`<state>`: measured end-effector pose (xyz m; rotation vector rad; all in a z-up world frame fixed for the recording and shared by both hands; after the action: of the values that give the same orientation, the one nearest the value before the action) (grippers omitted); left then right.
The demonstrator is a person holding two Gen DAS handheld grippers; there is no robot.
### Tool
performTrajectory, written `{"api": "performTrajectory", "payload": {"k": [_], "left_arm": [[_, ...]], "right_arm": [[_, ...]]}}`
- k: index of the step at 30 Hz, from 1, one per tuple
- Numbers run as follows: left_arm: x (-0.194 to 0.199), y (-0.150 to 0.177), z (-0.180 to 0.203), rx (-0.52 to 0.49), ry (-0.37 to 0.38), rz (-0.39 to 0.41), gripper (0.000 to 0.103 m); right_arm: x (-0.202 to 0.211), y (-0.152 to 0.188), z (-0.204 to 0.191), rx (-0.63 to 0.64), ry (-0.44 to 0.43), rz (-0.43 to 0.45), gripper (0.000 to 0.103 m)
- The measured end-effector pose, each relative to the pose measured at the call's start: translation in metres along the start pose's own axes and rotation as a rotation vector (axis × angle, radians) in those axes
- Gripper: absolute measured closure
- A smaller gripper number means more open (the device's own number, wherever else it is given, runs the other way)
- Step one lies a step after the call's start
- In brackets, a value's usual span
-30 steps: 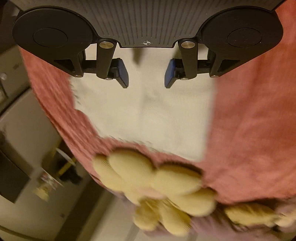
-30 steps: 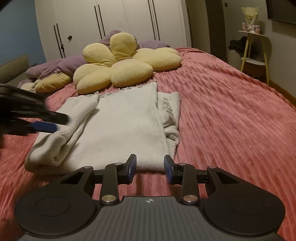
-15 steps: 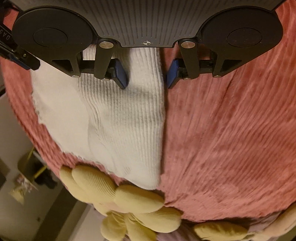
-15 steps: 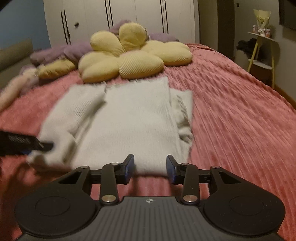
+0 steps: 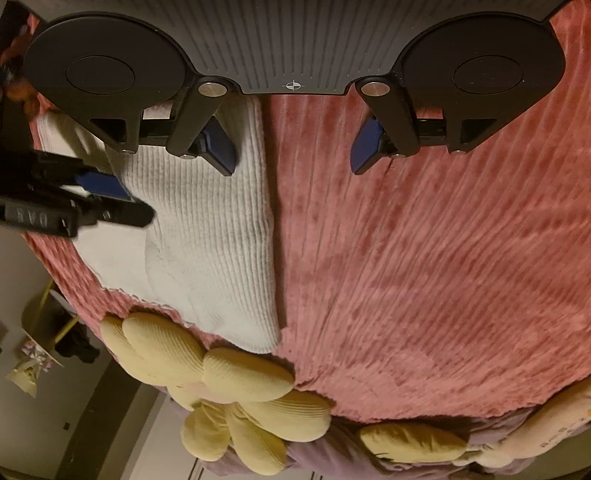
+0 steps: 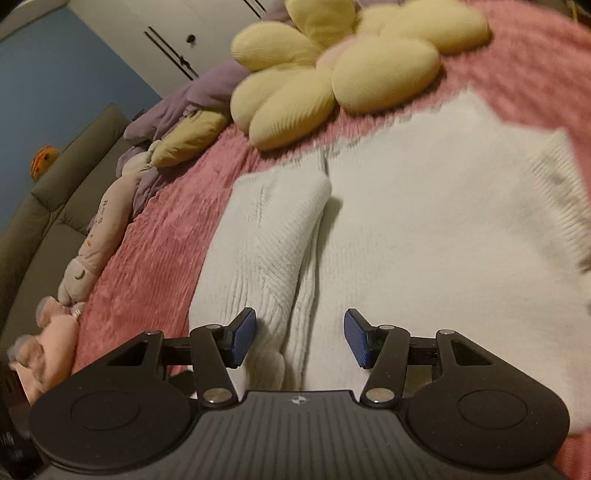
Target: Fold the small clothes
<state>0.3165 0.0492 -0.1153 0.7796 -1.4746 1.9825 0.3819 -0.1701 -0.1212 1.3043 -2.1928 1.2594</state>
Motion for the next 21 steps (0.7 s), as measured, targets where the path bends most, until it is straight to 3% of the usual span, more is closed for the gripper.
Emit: {"api": "performTrajectory", "payload": {"k": [7, 9, 11, 16, 21], "left_arm": [[-0.005, 0.004, 0.0, 0.009, -0.003, -0.005, 0.027], [-0.001, 0.003, 0.0, 0.016, -0.01, -0.007, 0.027], [0.007, 0.0, 0.003, 0.024, -0.007, 0.006, 0.027], [0.024, -0.012, 0.027, -0.046, -0.012, 0.056, 0.025], [-0.01, 0.003, 0.047, -0.077, -0.015, -0.06, 0.025]], "right_arm": [[-0.028, -0.009, -0.001, -0.085, -0.071, -0.045, 0.053], [-0.033, -0.011, -0.004, -0.081, -0.07, -0.051, 0.076], [-0.032, -0.014, -0.009, -0.033, -0.052, -0.038, 0.085], [0.004, -0.028, -0.03, 0.232, 0.102, 0.142, 0.087], [0.036, -0.028, -0.022, 0.427, 0.32, 0.261, 0.088]]}}
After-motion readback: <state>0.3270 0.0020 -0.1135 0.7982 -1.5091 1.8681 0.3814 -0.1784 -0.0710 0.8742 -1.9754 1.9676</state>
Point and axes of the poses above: each gripper's, at about its wrist camera, not at the fingertips, and x roughly against the way its jaws point, z to its right, y to its underside, the point moved 6 cm from there along -x, roughly the way its jaws point, and after that the axes turned 2 degrees about z, right-handed, at the moved point
